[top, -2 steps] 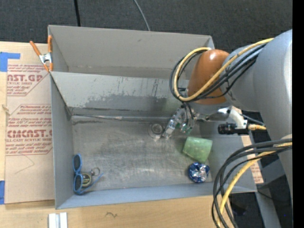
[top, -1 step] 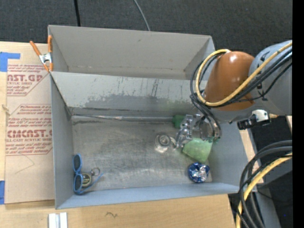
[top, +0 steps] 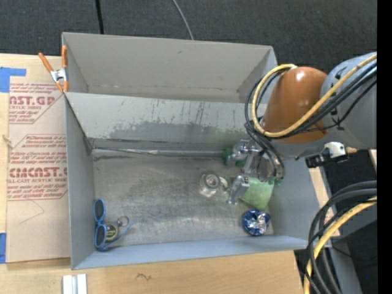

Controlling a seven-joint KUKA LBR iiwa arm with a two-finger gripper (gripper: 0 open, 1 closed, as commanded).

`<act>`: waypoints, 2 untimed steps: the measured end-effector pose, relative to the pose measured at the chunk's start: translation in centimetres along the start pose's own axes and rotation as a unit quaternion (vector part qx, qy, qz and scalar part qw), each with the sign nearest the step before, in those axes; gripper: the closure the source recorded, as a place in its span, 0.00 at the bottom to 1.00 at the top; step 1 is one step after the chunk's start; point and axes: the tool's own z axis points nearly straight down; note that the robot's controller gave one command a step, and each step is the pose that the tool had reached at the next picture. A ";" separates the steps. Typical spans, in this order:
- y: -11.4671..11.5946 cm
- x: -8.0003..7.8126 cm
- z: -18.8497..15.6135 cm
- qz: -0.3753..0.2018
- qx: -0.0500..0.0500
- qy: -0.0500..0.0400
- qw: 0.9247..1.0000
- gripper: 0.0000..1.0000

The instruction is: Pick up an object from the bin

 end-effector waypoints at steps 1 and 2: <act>1.8 -3.2 8.1 0.077 0.000 -0.002 0.997 0.00; 1.9 -3.2 7.7 0.076 -0.001 -0.001 0.997 1.00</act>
Offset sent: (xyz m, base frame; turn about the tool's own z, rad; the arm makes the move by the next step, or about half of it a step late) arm 0.0330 0.0115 -0.0812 0.1536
